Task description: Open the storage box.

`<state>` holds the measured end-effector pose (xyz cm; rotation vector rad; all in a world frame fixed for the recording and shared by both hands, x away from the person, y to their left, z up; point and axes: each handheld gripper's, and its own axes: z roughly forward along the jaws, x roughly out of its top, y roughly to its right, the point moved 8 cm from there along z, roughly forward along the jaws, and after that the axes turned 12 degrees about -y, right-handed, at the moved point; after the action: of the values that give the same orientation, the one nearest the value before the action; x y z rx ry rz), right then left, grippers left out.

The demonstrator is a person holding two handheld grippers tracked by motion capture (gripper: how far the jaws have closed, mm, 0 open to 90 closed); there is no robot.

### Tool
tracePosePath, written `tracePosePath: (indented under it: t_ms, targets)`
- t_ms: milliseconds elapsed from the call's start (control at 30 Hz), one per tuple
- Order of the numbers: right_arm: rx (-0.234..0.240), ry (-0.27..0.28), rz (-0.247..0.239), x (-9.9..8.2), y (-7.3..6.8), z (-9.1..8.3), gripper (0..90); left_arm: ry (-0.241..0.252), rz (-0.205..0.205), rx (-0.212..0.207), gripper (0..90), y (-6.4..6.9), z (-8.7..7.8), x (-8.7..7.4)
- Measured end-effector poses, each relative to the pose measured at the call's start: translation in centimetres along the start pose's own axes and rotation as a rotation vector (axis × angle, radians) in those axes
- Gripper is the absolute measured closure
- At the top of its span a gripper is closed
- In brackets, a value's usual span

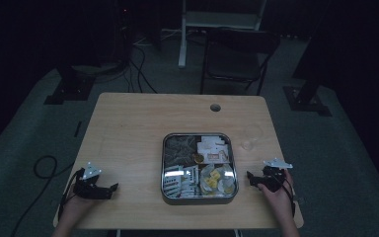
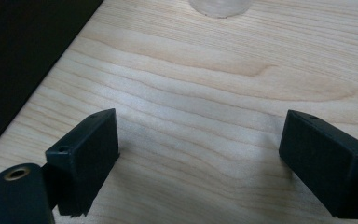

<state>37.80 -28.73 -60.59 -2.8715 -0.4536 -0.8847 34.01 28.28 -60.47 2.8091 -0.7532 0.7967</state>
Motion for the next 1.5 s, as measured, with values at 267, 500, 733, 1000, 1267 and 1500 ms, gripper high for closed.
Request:
tracePosePath:
  t_ms: [267, 500, 733, 1000, 1267, 1500]
  targets:
    - [0.0, 0.0, 0.0, 0.0, 0.0, 0.0, 11.3, 0.0, -0.006, 0.004, 2.2, 0.0, 0.0, 0.0]
    - [0.0, 0.0, 0.0, 0.0, 0.0, 0.0, 11.3, -0.002, -0.01, 0.01, 3.1, -0.1, -0.1, 0.0]
    - [0.0, -0.001, 0.0, 0.0, 0.0, 0.0, 11.3, -0.008, 0.011, -0.003, 3.1, 0.0, 0.1, 0.4]
    - [0.0, 0.0, 0.0, 0.0, 0.0, 0.0, 11.3, -0.008, 0.03, -0.045, 3.1, 1.0, 0.4, 1.2]
    - [0.0, 0.0, 0.0, 0.0, 0.0, 0.0, 11.3, 0.012, 0.07, -0.08, 3.1, 2.3, 0.2, 2.6]
    - [0.001, 0.0, 0.0, 0.0, 0.0, 0.0, 11.3, 0.023, 0.112, -0.104, 3.1, 3.7, 0.1, 3.9]
